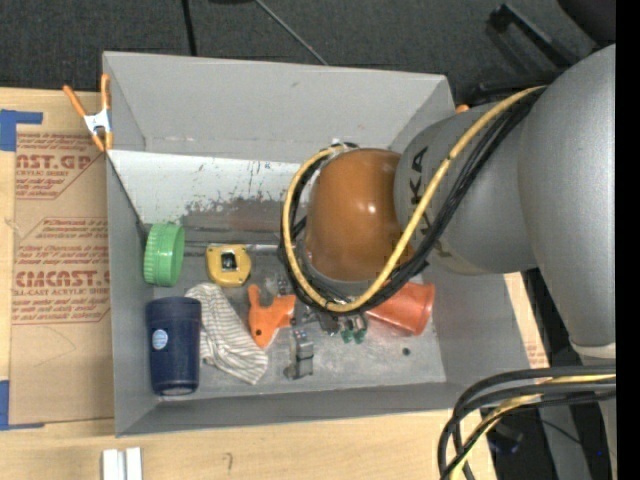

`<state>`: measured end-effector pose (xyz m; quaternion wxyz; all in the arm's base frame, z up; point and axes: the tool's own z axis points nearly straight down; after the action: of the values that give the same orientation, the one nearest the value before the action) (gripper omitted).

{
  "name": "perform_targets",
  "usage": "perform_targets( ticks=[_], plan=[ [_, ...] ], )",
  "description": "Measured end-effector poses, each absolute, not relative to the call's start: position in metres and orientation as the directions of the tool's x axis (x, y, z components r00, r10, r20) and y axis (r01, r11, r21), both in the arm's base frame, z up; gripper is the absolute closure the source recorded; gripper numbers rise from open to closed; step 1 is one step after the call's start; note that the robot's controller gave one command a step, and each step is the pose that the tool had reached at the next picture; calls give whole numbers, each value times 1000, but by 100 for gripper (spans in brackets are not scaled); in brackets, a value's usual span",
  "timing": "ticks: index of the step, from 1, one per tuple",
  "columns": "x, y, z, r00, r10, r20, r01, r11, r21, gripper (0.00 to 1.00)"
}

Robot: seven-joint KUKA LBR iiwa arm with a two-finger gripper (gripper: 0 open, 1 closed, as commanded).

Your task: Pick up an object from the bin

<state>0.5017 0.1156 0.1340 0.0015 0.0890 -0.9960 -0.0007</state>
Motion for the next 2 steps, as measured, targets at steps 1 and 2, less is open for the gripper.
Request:
perform_targets(
  ticks=[1, 2],
  plan=[
    [503, 115, 135, -984, -177, 0, -177, 984, 1, 0],
    [509, 115, 122, -994, -110, -6, -110, 994, 2, 0]
  ],
)
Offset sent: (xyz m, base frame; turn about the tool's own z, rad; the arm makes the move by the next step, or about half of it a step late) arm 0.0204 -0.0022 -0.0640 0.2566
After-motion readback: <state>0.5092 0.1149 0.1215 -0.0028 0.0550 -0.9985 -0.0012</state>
